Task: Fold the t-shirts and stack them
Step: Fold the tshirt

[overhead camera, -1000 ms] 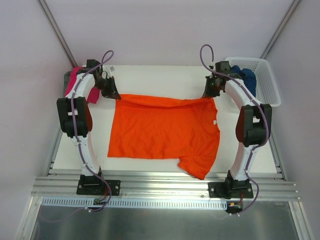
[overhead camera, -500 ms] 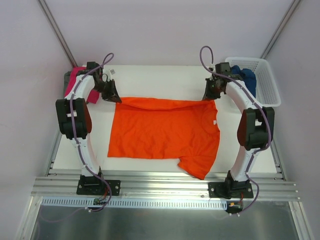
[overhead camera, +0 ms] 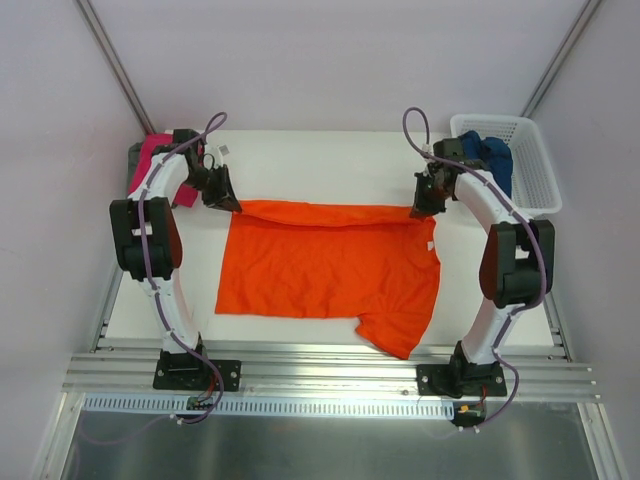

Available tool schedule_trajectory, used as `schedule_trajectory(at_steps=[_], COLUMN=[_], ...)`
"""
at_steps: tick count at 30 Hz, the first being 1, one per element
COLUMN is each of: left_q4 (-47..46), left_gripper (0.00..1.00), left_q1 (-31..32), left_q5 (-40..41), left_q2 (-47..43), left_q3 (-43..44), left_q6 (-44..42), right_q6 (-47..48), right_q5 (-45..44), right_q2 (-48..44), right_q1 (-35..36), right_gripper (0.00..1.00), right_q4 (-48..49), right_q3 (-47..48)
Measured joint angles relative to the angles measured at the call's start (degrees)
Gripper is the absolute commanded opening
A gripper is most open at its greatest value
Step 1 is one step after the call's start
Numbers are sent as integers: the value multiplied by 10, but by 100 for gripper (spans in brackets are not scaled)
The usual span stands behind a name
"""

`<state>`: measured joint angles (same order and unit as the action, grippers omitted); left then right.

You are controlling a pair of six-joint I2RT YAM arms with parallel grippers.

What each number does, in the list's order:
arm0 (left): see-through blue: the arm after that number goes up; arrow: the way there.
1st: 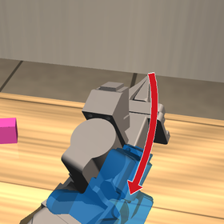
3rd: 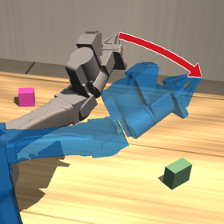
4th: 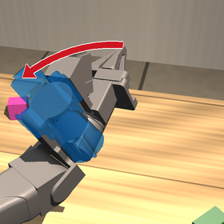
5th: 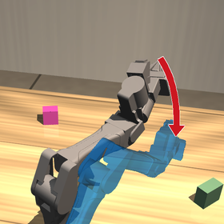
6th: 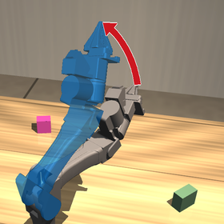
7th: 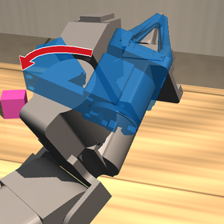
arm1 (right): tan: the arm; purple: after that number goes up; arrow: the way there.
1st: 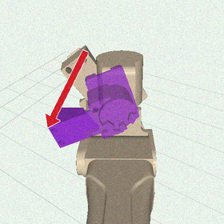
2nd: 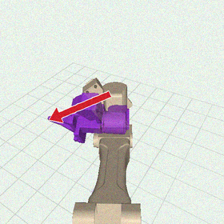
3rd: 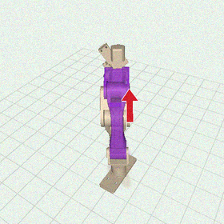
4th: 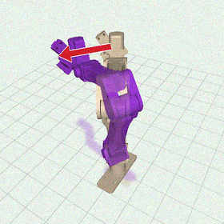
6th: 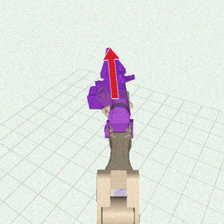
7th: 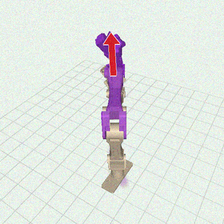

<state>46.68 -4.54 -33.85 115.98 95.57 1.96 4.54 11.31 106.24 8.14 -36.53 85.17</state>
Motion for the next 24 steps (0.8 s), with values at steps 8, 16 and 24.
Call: schedule_trajectory(at_steps=[8,16,24], left_q4=[0,0,0], left_gripper=[0,0,0], left_q1=[-8,-8,-8], left_q5=[7,11,11], left_q2=[0,0,0], left_q3=[-3,-18,-36], left_q6=[0,0,0], right_q6=[0,0,0], right_q5=[-6,-5,1], right_q2=[-34,-37,-40], right_q1=[-18,-24,-27], right_gripper=[1,0,1], right_q4=[-3,-2,-3], right_q3=[-39,-46,-57])
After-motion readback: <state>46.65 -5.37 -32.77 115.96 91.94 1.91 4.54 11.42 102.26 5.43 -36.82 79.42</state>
